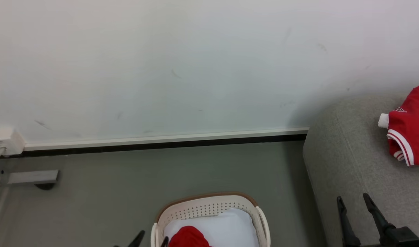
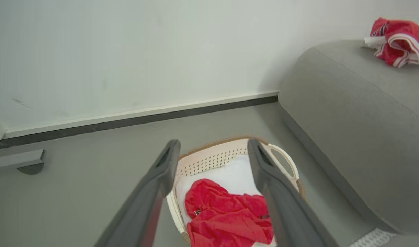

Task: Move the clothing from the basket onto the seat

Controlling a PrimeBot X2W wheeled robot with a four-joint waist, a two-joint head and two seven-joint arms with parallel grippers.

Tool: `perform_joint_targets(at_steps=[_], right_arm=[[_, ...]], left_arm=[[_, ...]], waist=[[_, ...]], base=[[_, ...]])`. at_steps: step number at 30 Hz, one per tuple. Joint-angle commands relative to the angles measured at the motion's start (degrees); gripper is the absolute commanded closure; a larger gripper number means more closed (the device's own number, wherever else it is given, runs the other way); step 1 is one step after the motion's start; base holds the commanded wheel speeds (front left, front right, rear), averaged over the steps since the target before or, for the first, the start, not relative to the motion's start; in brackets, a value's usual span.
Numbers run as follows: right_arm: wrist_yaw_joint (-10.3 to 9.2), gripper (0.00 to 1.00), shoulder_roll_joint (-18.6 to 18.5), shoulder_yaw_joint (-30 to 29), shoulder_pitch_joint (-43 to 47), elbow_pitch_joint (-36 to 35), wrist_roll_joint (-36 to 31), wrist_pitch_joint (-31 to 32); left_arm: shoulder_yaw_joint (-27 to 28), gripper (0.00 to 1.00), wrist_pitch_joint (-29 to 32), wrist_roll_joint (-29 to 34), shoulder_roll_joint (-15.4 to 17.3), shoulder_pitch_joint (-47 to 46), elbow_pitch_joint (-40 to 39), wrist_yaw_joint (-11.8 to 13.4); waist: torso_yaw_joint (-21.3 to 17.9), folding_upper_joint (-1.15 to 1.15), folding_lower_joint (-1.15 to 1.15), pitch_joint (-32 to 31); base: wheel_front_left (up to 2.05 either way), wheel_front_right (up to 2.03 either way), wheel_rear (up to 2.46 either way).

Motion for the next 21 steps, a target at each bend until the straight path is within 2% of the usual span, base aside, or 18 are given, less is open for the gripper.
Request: perform_joint_targets(at_steps=[1,9,15,21], right_arm=[[-0.12,0.00,-0.2,-0.2,-0.9,-0.3,-0.3,0.1],[-0.12,0.00,-0.1,-0.5,-2.6,-1.7,-0.2,0.1],[-0.12,0.00,-0.1,0.1,-4.7,-3.6,0.8,0.1],[-0.12,0.00,-0.1,0.1,-6.4,-4.9,2.4,0.1]], left_arm=[[-2.4,0.00,1.2,2.1,1.0,-1.6,1.9,-0.6],[-13.1,0.00,5.2,4.9,3.0,-7.3,9.9,-1.9],[-22.1,0.00,9.2,6.4,6.4,-12.9,17.8,-2.0],[-29.0,0.00,8.7,5.8,8.1,-18.5,25.5,-2.0]], waist=[[-1.7,0.00,0.00,1.4],[-6.1,0.00,0.00,6.9],[-8.9,0.00,0.00,12.1],[-10.8,0.00,0.00,16.6]], base=[[0.00,0.00,0.00],[0.00,0.00,0.00],[0.00,0.00,0.00],[0.00,0.00,0.00]])
